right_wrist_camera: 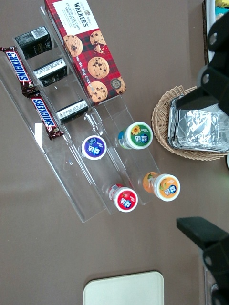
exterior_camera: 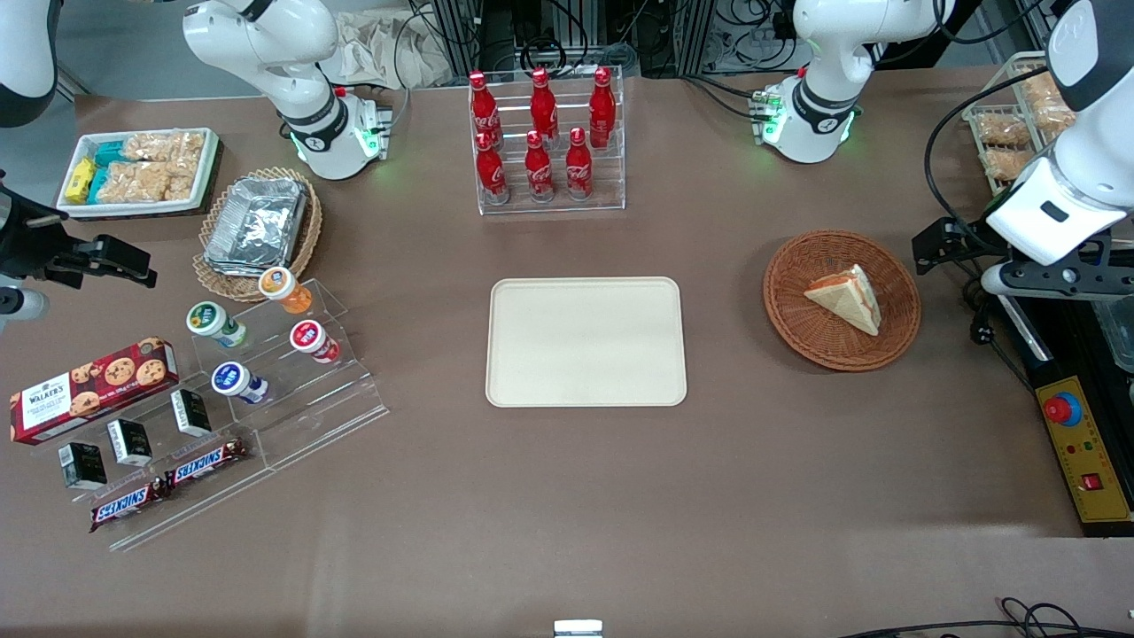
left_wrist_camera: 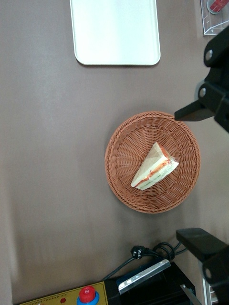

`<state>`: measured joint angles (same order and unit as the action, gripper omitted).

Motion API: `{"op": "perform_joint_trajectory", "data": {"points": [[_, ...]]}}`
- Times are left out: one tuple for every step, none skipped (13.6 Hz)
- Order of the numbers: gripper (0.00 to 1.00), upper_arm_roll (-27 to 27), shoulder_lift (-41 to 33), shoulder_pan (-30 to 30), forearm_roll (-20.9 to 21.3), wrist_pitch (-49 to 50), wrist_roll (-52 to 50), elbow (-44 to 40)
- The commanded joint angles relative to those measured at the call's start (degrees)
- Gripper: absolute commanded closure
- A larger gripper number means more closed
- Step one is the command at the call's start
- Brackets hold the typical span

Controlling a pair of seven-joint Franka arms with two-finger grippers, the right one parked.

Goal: Place sandwich from basket to tray
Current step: 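Move the left gripper toward the sandwich in the wicker basket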

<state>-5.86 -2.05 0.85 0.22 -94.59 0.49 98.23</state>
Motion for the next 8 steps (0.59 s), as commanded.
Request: {"op": "perform_joint_trajectory", "data": {"points": [[0.0,-0.1,0.1,0.1,0.2,0.4,-0.8,-0.5],[0.0,-0.1,0.1,0.1,0.3,0.4,-0.8,-0.5],[0.0,-0.2,0.5,0.1,0.3,0.4,-0.6,-0.5],[0.0,-0.2,0.5,0.1,0.3,0.4,-0.7,-0.5],[0.0,-0.2,0.5,0.1,0.3,0.4,-0.8,-0.5],[0.0,-0.2,0.5,0.1,0.3,0.4,-0.7,-0.5],[0.0,-0.1,0.4,0.2,0.2,0.4,-0.8,-0.3],[0.0,-0.1,0.4,0.2,0.2,0.9,-1.0,-0.1]]}}
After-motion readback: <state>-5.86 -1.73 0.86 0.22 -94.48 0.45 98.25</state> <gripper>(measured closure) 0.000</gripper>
